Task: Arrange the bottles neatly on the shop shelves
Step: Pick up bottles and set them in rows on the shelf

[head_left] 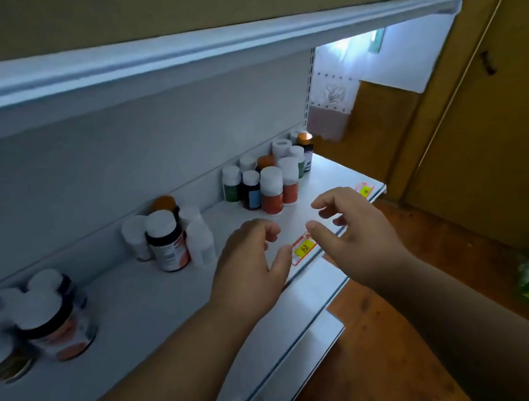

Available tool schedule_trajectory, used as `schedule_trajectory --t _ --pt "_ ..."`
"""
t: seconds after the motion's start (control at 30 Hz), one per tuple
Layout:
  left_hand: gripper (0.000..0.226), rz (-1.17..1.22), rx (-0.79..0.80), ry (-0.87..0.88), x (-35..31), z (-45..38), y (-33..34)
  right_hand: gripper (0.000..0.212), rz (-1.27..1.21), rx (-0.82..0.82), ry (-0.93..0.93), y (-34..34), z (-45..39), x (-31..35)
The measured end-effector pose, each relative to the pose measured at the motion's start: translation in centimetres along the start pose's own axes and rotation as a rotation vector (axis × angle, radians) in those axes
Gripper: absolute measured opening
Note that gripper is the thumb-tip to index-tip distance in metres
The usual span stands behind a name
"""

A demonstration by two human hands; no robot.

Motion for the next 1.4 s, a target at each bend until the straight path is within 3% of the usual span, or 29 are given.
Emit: schedule_trajectory --t 0.23,0.4,0.5,0.63,0.73,0.9,1.27,1.4 --pt "0.018 -0.048 -0.008 -0.172 0.6 -7.0 4.9 0.034 -0.001 0.113 0.014 1.0 -11.9 -6.2" --pt "0.017 -0.081 -0.069 -0.319 0.3 -10.8 9.6 0.028 -0.01 0.211 -0.154 2.9 -20.1 -10.4" --pt "0.019 -0.087 -0.101 -0.398 -0.3 -13.0 12.0 0.036 0.094 0.286 -0.195 3.0 -24.1 -12.1" --pt "0.013 -0.086 -0.15 -0.451 -1.1 -15.6 14.6 0.062 0.325 0.469 -0.377 3.8 -29.2 -13.6" --pt "0.016 -0.088 -0.168 -0.492 -1.4 -16.4 16.0 0.06 0.447 0.554 -0.464 5.0 -31.2 -14.6" --pt "0.014 -0.103 -0.188 -0.536 -1.3 -16.6 17.2 0.037 0.295 0.402 -0.49 5.8 -31.2 -16.1" --pt "0.017 -0.152 -0.233 -0.568 -0.9 -15.2 18.0 0.048 0.474 0.455 -0.593 4.6 -32.3 -15.1" --pt "0.024 -0.15 -0.288 -0.563 -0.8 -14.4 17.1 0.05 0.212 0.389 -0.409 3.0 -31.3 -15.9"
Point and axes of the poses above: each hand's wrist, its own z-axis away from the middle knuckle, its own y-axis out of the palm, x = y × z, the point moved 2 cm from there along -z, towards the middle knuckle, and after that the axes turned 8 degrees about y, right-handed, at the moved point
